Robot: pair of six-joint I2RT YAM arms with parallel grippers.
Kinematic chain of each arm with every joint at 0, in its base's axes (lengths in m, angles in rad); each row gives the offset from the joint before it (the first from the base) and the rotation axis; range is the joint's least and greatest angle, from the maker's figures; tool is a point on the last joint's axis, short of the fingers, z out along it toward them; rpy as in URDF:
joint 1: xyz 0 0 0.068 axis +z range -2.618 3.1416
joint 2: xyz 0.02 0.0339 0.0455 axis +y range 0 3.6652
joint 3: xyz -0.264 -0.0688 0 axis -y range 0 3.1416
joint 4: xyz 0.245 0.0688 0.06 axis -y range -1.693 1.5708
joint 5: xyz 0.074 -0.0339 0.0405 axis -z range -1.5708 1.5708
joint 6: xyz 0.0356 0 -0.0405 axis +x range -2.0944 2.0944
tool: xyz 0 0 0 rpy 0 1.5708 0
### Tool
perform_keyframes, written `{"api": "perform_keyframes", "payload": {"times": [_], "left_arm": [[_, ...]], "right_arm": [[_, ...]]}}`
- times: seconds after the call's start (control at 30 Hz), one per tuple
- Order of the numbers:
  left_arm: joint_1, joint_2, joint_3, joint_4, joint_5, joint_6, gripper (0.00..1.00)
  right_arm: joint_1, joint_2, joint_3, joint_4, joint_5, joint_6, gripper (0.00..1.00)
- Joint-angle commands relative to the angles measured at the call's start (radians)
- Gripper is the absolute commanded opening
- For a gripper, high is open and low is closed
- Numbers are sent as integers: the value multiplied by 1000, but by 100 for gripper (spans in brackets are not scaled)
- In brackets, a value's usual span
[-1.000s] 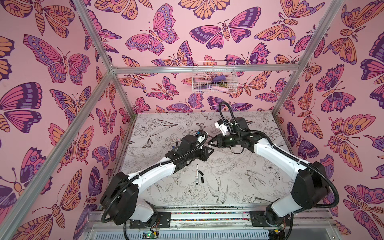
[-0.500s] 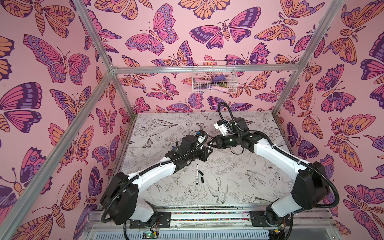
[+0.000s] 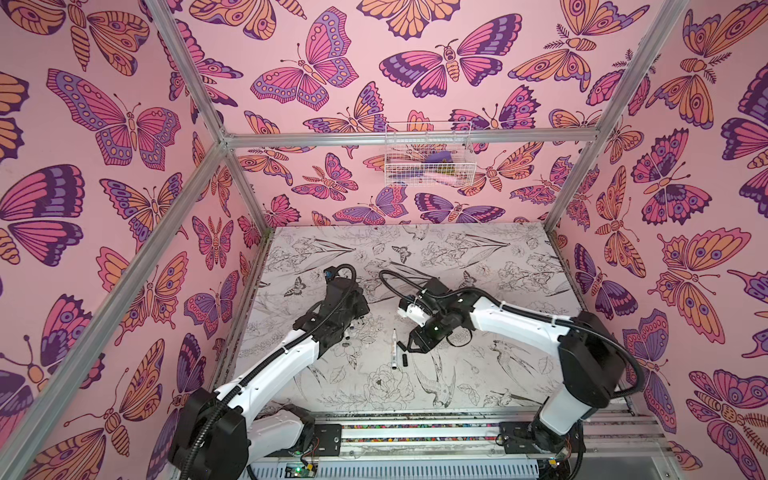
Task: Insert the pens into the pen caps
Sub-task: 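Lower the right gripper onto a black cap on the table and close on it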
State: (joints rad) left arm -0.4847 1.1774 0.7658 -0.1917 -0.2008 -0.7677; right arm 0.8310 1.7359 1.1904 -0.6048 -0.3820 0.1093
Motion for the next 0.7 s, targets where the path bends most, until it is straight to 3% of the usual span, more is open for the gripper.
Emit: {"api": "perform_keyframes", "payload": {"times": [0.0,0.33,0.67], "left_arm": [[3,-14,-7,-62,-46,-34,0],[6,-57,-23,-70,-60,-44,0],[11,-78,-31,-83,-66,-46,0]], "right_arm": [[30,70,89,-63,91,-72,43],[70,231,224,-120,263,-95,41],[98,325,295,-155,324,-115,39]]}}
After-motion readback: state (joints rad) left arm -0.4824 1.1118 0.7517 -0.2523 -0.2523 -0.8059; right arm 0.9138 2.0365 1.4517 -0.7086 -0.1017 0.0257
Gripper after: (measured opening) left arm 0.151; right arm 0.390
